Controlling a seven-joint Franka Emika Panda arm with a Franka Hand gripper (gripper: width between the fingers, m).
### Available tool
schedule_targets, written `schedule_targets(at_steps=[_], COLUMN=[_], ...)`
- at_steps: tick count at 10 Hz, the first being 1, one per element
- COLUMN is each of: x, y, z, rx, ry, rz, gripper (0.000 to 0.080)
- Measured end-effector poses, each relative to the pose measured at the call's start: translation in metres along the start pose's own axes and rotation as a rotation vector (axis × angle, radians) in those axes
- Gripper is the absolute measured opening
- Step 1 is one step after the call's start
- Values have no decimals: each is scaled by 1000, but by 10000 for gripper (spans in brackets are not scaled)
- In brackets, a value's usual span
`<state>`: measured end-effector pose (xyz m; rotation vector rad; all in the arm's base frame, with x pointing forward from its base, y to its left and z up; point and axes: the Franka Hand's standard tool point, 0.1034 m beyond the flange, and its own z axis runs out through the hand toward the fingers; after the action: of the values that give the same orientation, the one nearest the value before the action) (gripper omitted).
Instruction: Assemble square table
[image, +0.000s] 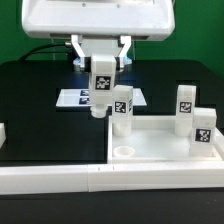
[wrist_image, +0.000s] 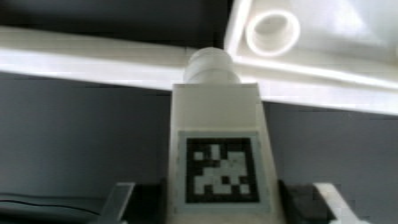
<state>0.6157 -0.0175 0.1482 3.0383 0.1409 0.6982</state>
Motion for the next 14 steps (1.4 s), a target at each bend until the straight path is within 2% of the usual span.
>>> schedule_targets(at_steps=[1,6,7,8,12,14], x=[2,-2,-11,-14,-20,-22], y=[-4,1,19,23,-2,-10], z=[2,3,3,5,33,40], rx=[2,-3,-13,-3,-1,5], ry=[1,-2,2,2,14,5], rz=[8,-2,-36,-12,59,72], gripper=[290,290,290,290,290,290])
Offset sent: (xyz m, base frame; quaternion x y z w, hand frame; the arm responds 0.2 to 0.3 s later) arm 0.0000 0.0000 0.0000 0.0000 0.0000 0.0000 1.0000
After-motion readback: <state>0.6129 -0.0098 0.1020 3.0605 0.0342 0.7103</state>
